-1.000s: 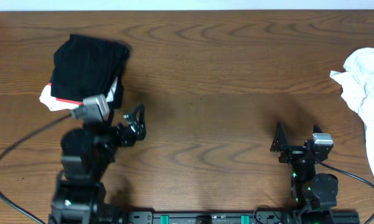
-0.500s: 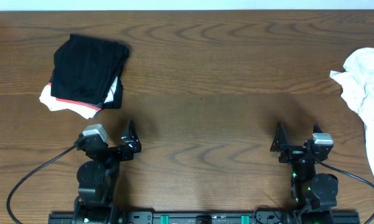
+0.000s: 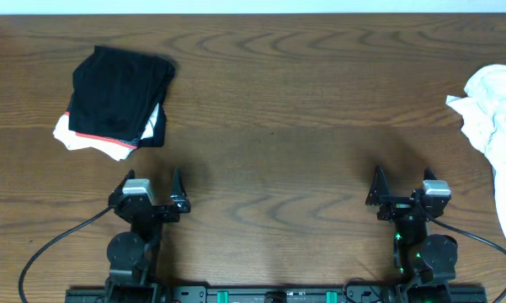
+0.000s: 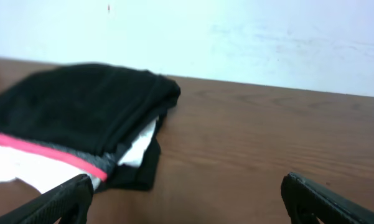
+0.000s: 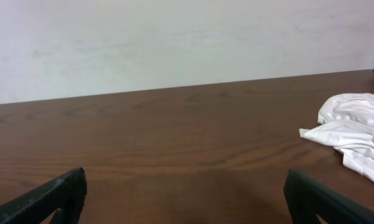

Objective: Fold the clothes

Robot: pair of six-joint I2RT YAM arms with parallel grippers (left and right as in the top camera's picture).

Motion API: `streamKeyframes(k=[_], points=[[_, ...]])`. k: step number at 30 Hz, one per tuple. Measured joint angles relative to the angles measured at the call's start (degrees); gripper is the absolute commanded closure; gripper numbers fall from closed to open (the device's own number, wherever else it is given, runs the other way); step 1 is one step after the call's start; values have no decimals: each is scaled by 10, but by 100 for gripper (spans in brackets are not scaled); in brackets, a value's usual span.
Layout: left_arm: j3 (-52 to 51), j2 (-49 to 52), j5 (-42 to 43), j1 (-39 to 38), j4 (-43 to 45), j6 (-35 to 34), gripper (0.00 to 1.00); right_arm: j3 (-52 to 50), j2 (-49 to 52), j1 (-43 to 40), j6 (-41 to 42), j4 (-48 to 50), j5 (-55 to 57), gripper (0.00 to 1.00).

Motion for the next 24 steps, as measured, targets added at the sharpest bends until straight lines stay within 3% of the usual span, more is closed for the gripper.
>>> streamKeyframes(k=[10,24], points=[[0,-4,13,0,-2,76,2,0,0,0,0,0,0,1],[0,-4,13,0,-2,83,2,0,0,0,0,0,0,1]])
